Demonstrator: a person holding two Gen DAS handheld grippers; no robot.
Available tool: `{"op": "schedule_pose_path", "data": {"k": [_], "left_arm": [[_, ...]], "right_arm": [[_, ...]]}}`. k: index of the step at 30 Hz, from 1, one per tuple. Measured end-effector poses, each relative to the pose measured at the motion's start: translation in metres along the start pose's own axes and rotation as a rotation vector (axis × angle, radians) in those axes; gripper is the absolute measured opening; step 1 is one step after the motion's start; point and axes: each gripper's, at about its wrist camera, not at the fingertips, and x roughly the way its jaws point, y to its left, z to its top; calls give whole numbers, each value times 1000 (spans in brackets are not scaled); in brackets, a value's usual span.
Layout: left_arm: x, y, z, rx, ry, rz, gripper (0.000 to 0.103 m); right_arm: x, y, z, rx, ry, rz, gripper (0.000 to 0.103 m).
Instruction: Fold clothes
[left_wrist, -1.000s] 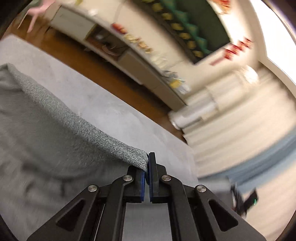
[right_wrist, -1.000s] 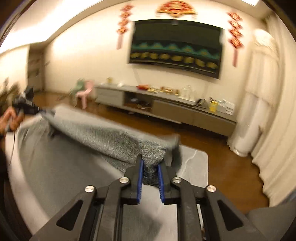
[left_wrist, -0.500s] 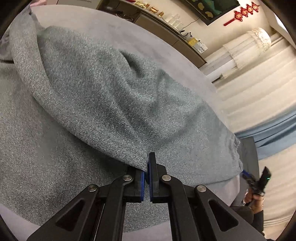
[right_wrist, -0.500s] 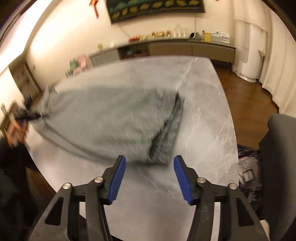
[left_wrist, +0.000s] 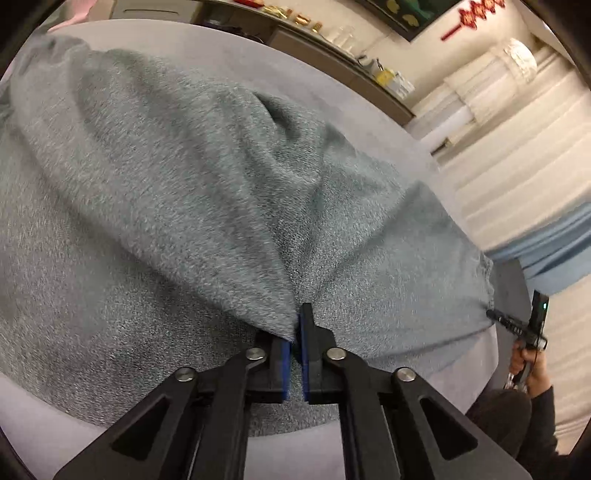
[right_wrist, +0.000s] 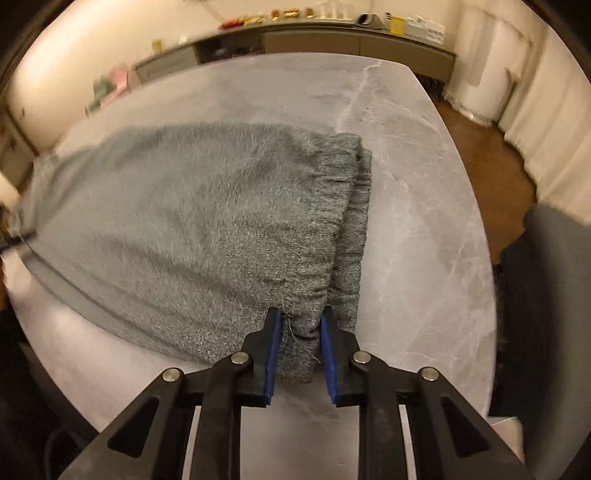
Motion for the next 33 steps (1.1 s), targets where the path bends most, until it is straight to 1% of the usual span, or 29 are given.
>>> {"op": "schedule_pose_path", "data": {"k": [2,3,5,6,7,9,10,11,12,13,14,16,17,18,19,21,23,24,25,26,27,28,29,30,31,33], "left_arm": [[-4,-7,-1,48,14,14,13],[-8,-9,-2,70,16,14,17],[-28,-8,-6,84,-10,-15,22],[-41,-4,-7,79,-29,-33,26],[-56,3,-8,69,-51,-49,30],[-87,21,-6,49,-100,-69,31],[-100,34,1,34,-130,-47,31],[-114,48,11,16,-165,-11,32],[-127,66,22,-10,-197,36,32],[-133,89,34,-49,-212,88,33],[-134,110,44,-94,-209,123,33],[-131,164,66,-217,-200,194,32],[-128,189,74,-258,-189,231,32],[-123,208,79,-287,-167,285,31],[-119,224,80,-324,-156,317,30],[-119,251,82,-389,-166,321,21],[-121,256,83,-376,-173,334,20],[-121,255,83,-365,-175,326,22],[-119,249,83,-353,-181,301,22],[-126,248,80,-336,-200,268,22],[-136,248,75,-318,-226,236,23],[-141,248,75,-308,-246,214,26],[-145,250,75,-309,-256,201,27],[-147,254,75,-320,-261,188,27],[-147,262,74,-351,-254,164,27],[-143,278,71,-415,-229,94,27]], "right_arm": [[0,4,2,-9,29,-38,23],[0,7,3,-21,47,-67,23],[1,13,8,-37,93,-119,25],[0,13,10,-34,124,-136,29],[-3,15,14,-33,142,-166,40],[-27,21,31,-8,85,-265,54],[-42,31,42,1,49,-313,56],[-58,40,54,10,13,-361,56],[-69,57,67,-3,-25,-402,56],[-80,75,80,-16,-63,-441,56],[-88,108,99,-49,-104,-429,56],[-88,182,128,-158,-147,-336,56],[-88,219,142,-213,-167,-288,56],[-85,250,148,-262,-174,-244,56],[-81,296,157,-330,-184,-179,57],[-70,383,173,-449,-201,-51,57],[-57,468,190,-558,-214,70,59],[-50,512,199,-605,-228,116,60],[-42,554,209,-650,-238,157,63],[-34,597,218,-695,-249,198,64],[-25,633,227,-722,-259,221,67],[-12,667,235,-743,-252,240,68],[1,700,244,-763,-244,260,68],[21,733,252,-791,-228,245,68],[37,749,255,-810,-211,217,68],[71,780,259,-845,-176,161,67]]}}
